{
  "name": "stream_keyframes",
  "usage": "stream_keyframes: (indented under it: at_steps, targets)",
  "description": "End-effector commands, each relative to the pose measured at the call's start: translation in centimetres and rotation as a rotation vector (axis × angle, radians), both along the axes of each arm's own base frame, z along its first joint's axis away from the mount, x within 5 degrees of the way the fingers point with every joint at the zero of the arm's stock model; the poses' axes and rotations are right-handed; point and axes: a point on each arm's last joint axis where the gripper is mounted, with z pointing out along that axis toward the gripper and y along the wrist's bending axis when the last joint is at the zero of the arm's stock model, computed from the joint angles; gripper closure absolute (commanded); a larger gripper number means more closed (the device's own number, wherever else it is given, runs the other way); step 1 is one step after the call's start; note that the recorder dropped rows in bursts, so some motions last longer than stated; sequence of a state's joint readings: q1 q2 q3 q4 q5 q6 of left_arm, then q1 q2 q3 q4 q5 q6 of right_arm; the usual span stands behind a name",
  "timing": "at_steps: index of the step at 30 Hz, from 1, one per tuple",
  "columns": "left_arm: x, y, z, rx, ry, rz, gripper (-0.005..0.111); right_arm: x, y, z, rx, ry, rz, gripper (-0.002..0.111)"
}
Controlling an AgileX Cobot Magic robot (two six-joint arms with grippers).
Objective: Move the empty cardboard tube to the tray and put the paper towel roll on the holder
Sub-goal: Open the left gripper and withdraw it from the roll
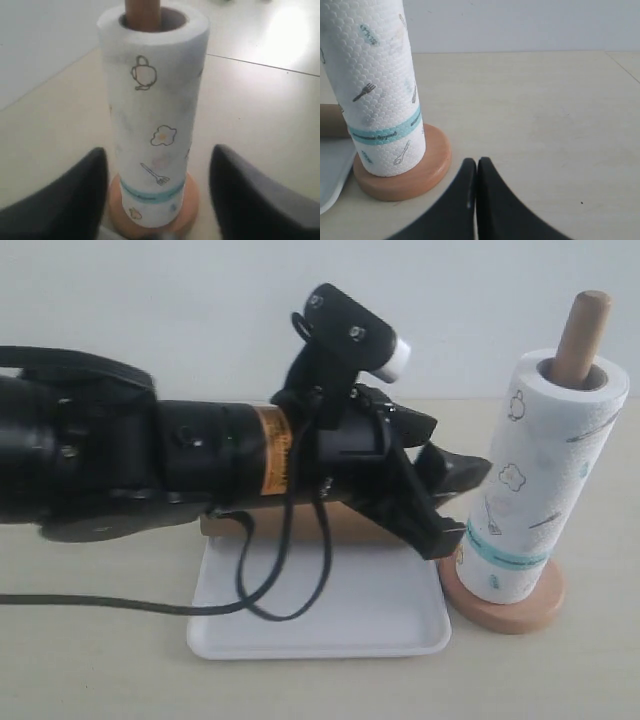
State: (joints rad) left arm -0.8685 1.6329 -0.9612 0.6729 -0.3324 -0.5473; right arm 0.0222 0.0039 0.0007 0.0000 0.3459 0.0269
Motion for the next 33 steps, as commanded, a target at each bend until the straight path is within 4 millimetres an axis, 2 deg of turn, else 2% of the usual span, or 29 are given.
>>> stream_keyframes:
  at_steps: [1, 2, 8, 13, 30, 33]
  targets:
    - [-2.8, 3.1, 2.9, -0.063, -0.044, -0.005, 0.097, 0.0, 0.0, 0.2, -0.008, -0.018, -0.002, 0.108]
    - [-3.2, 3.7, 3.6, -0.077, -0.064, -0.006, 0.102, 0.0, 0.0, 0.2, -0.008, -0.018, -0.002, 0.108]
    - [-4.8, 5.5, 7.2, -0.173, -0.144, -0.012, 0.102, 0.0, 0.0, 0.2, -0.008, -0.018, -0.002, 0.108]
    - [-5.5, 6.3, 8.6, -0.209, -0.176, -0.012, 0.102, 0.0, 0.0, 0.2, -0.008, -0.018, -0.002, 0.108]
    - [-5.7, 6.5, 8.9, -0.217, -0.183, -0.011, 0.102, 0.0, 0.0, 0.2, -0.008, -0.018, -0.002, 0.108]
    - [-5.6, 7.4, 8.9, -0.152, -0.168, 0.055, 0.102, 0.0, 0.0, 0.2, -0.008, -0.018, -0.002, 0.108]
